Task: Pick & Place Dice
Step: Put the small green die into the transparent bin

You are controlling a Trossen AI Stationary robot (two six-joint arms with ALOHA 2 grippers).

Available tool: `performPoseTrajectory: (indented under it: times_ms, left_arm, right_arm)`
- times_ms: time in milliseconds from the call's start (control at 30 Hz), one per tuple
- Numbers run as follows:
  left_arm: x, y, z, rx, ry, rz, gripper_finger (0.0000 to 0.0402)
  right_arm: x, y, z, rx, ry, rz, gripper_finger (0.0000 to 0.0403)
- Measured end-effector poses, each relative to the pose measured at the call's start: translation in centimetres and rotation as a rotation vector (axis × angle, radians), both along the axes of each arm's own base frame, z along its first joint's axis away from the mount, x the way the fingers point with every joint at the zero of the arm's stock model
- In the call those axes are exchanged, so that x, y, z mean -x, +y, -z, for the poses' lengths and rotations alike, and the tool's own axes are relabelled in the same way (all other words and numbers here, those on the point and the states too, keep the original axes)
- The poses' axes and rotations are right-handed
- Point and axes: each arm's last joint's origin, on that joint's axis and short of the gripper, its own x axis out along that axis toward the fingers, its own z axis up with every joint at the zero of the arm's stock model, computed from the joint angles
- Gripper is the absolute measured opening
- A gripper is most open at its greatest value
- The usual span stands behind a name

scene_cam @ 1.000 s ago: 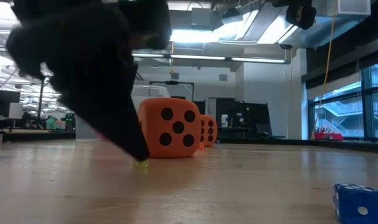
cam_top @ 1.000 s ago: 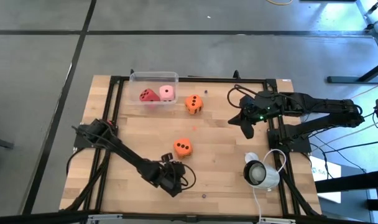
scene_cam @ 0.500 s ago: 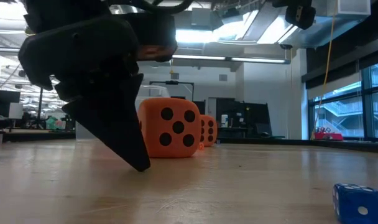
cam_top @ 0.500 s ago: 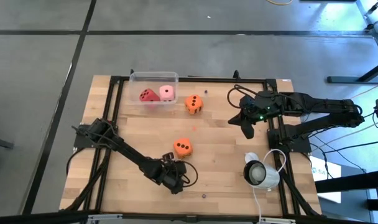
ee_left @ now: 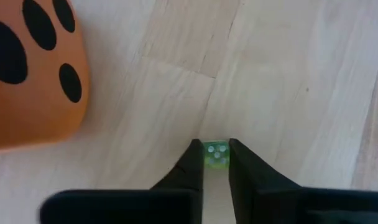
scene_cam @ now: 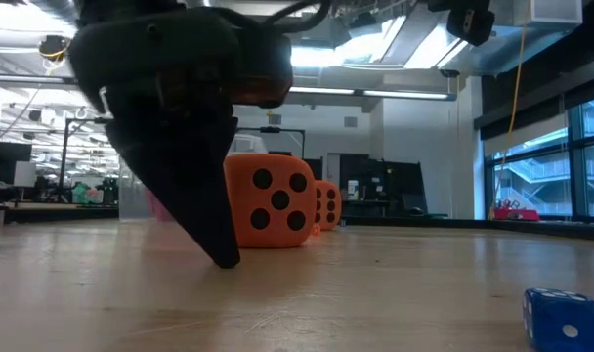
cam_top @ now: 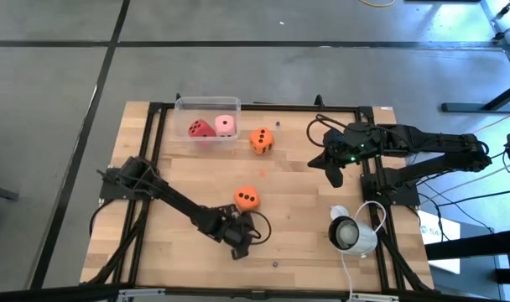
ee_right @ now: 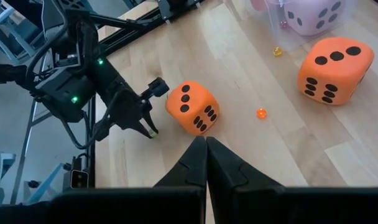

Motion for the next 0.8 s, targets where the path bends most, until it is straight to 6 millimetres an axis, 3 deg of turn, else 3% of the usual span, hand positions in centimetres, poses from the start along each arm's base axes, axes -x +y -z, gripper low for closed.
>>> performPoseTrajectory:
  times_ms: [133,367,600,800]
  left_arm:
    - [0.0,0.0,-0.3,0.027,-0.007,0.002,0.0012]
    - [0.6,0.2,-3.1,0.053,-0.079,-0.032,0.0010]
    - [3.0,0.2,-9.9,0.063,-0.291,-0.120,0.0010]
    - [7.4,1.4,-16.7,-0.077,-0.524,-0.207,0.0010]
  right_arm:
    - [0.0,0.0,0.0,0.003,0.000,-0.002,0.0000]
    - [0.0,0.0,0.0,0.005,0.000,-0.004,0.0000]
    - [0.0,0.0,0.0,0.033,-0.004,-0.035,0.0000]
    - [0.0,0.0,0.0,0.039,-0.004,-0.034,0.0000]
